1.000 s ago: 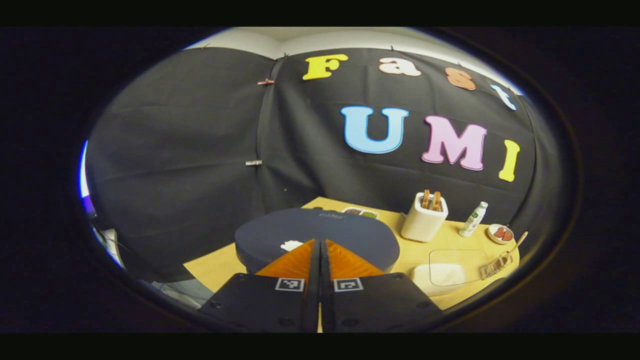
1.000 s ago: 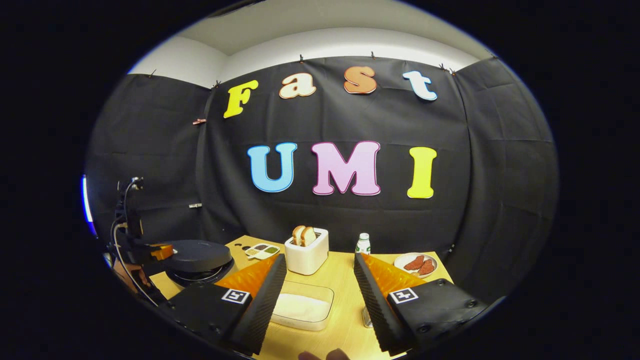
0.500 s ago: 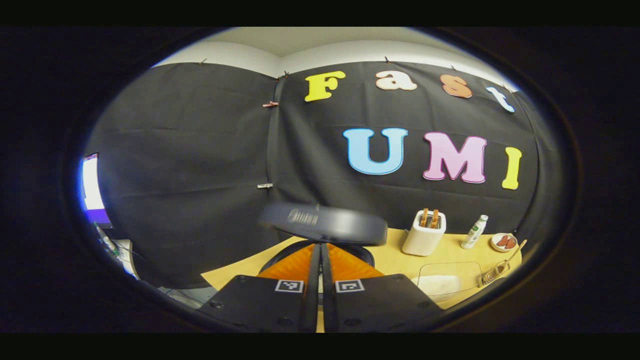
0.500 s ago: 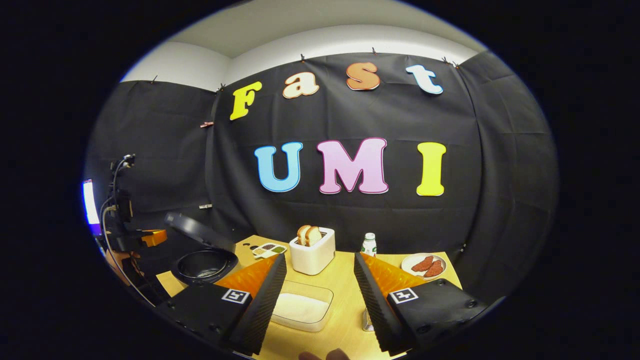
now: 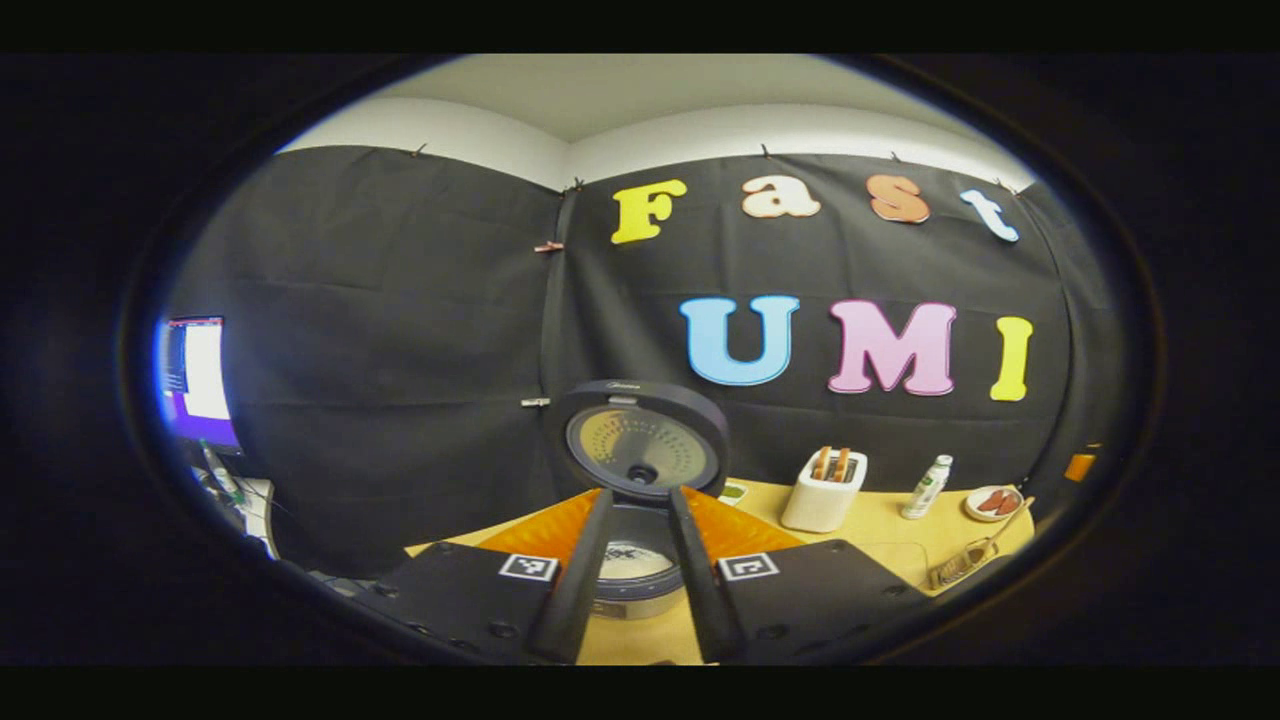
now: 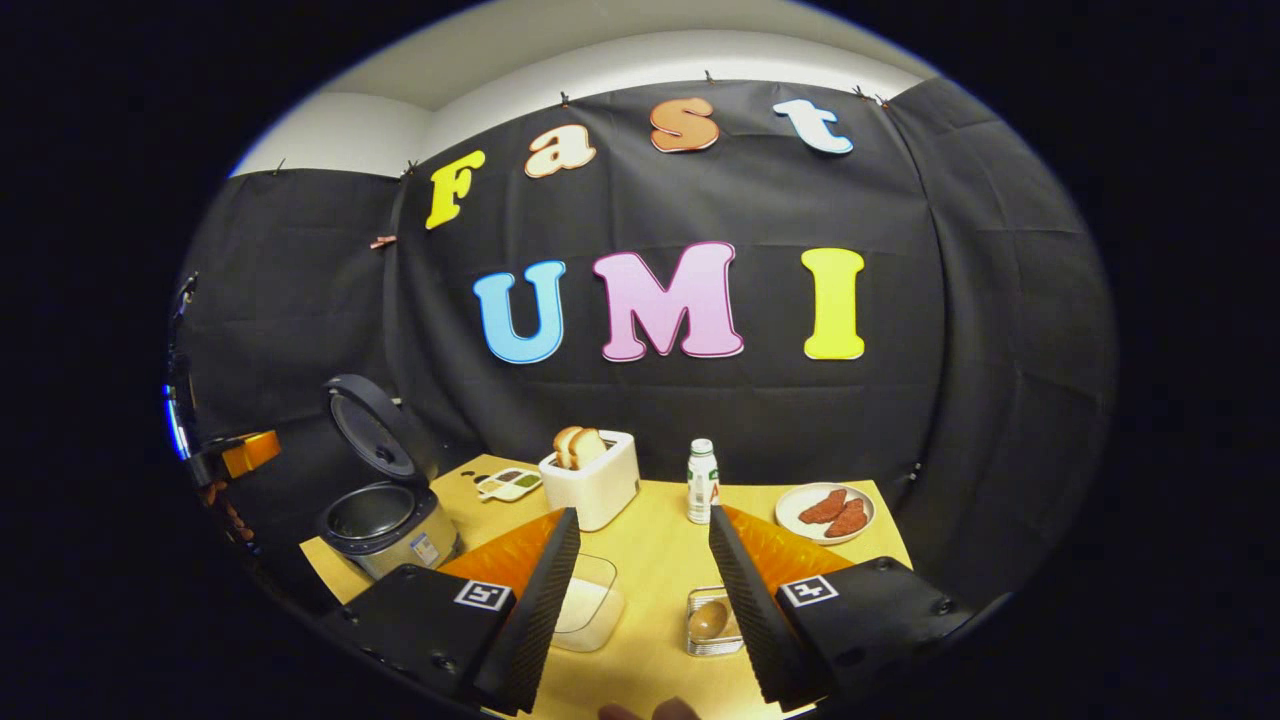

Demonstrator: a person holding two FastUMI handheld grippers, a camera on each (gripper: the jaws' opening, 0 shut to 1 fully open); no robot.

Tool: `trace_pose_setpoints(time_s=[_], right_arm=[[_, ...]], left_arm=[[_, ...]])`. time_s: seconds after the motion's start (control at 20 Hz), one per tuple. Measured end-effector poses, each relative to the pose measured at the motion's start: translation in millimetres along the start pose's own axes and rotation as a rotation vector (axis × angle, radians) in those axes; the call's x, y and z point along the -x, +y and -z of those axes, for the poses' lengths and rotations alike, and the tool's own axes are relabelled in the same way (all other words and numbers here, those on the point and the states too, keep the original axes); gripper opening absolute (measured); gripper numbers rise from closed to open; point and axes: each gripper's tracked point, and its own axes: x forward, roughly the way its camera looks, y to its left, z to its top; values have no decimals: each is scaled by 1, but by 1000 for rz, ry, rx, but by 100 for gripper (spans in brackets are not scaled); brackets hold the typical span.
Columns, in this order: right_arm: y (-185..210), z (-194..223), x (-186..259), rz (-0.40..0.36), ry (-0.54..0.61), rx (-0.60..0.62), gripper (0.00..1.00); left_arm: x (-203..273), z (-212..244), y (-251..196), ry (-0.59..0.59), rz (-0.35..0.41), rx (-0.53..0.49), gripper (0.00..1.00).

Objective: Close the left gripper, press the button to open the rice cooker; take a wooden spoon from the chopstick holder with the right hand, scoop a spoonful of rice and pour it into the rice cooker, then put the wooden spoon back into the chopstick holder.

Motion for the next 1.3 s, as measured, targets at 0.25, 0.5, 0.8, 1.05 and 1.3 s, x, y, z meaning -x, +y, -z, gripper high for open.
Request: trace_pose_setpoints(time_s=[0.25, 0.5, 0.8, 1.05, 1.3], right_arm=[[-26, 16, -6, 85, 33, 5, 82], [-46, 38, -18, 132, 66, 14, 83], [-70, 69, -44, 173, 123, -27, 83], [-83, 109, -71, 190, 202, -79, 82], [-112, 136, -100, 242, 255, -82, 82]], left_arm=[[4, -6, -20, -40, 63, -13, 64], [6, -10, -21, -67, 86, -32, 76], [8, -15, -18, -61, 100, 2, 79], [10, -18, -23, -59, 108, -8, 79], [6, -20, -38, -50, 141, 30, 79]])
